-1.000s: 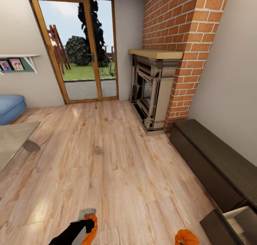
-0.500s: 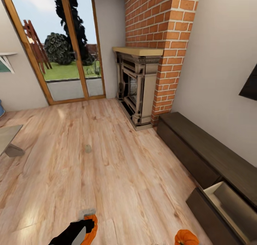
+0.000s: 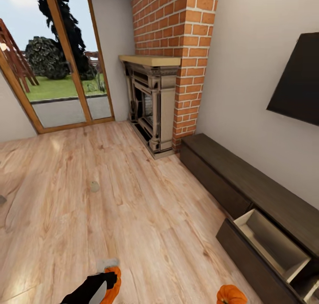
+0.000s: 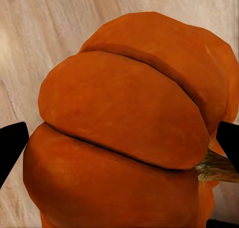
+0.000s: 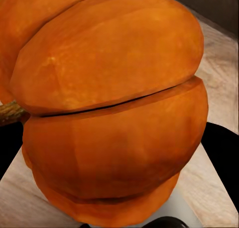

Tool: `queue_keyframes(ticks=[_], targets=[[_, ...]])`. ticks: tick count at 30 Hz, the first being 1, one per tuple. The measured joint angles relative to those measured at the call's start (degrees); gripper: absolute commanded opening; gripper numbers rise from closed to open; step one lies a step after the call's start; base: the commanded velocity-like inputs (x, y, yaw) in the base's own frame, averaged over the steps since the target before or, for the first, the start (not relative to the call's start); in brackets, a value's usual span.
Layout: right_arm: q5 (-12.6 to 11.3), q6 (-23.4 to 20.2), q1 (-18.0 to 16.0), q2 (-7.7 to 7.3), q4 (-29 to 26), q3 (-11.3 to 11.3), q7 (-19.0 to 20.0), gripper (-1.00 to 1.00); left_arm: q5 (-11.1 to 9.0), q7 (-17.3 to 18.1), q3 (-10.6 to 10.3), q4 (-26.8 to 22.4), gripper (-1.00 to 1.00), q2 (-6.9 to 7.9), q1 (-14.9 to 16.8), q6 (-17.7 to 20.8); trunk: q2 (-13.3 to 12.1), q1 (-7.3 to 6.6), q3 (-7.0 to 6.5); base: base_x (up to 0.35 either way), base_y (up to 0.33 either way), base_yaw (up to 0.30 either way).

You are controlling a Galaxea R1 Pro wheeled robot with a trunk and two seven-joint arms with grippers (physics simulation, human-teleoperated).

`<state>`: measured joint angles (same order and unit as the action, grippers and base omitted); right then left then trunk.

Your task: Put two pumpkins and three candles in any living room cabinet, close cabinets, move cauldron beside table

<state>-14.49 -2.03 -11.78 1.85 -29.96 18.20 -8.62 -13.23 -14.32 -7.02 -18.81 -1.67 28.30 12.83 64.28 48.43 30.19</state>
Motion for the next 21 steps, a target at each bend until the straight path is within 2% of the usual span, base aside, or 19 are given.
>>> queue_keyframes(ticks=[21], targets=[[-0.01, 0.08, 0.00, 0.00, 0.01, 0.00, 0.15, -1.00, -0.04, -0.02, 0.00, 0.01, -1.00, 0.00, 0.00, -0.05, 0.00, 0.00, 1.21, -0.263, 0.000, -0.245]])
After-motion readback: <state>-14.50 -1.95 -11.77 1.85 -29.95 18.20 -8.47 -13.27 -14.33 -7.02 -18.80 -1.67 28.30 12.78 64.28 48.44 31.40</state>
